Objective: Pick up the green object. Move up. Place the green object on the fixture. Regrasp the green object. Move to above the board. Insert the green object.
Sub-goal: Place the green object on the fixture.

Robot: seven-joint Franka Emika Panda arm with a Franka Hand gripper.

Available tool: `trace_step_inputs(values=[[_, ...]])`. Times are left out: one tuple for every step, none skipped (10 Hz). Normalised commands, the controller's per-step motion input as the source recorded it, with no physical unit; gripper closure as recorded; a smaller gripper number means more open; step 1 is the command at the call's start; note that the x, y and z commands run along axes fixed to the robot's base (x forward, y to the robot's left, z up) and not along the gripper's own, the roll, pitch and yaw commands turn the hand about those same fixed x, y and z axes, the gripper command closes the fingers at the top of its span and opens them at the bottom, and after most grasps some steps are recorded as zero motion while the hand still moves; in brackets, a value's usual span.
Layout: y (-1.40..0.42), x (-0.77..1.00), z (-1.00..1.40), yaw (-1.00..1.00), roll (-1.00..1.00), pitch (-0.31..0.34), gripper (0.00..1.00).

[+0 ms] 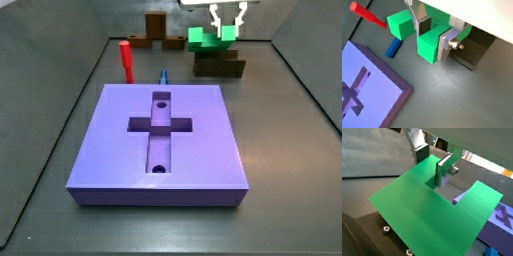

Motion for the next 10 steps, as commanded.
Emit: trace_step_inputs(values=[[0.08, 0.89, -0.21, 0.0, -0.39, 0.197, 1.0], [0.04, 0.85, -0.2, 0.0, -0.32, 0.131, 1.0], [0.07, 0.89, -0.21, 0.0, -0.31, 0.14, 1.0], [0.03, 0.9, -0.17, -0.05, -0.28, 0.177, 1.0], [0.11, 0.83, -0.14, -0.09, -0.38, 0.151, 1.0], [0.11, 0.59, 0.07, 0.0, -0.22, 0.074, 1.0], [0.01, 0.65, 0.23, 0.0, 0.0, 0.166, 1.0], [0.0, 0.67, 0.15, -0.15, 0.07, 0.183, 1.0], [0.0, 0.67, 0.0, -0.14, 0.0, 0.1, 1.0], [0.0, 0.57, -0.01, -0.09, 0.02, 0.034, 1.0]])
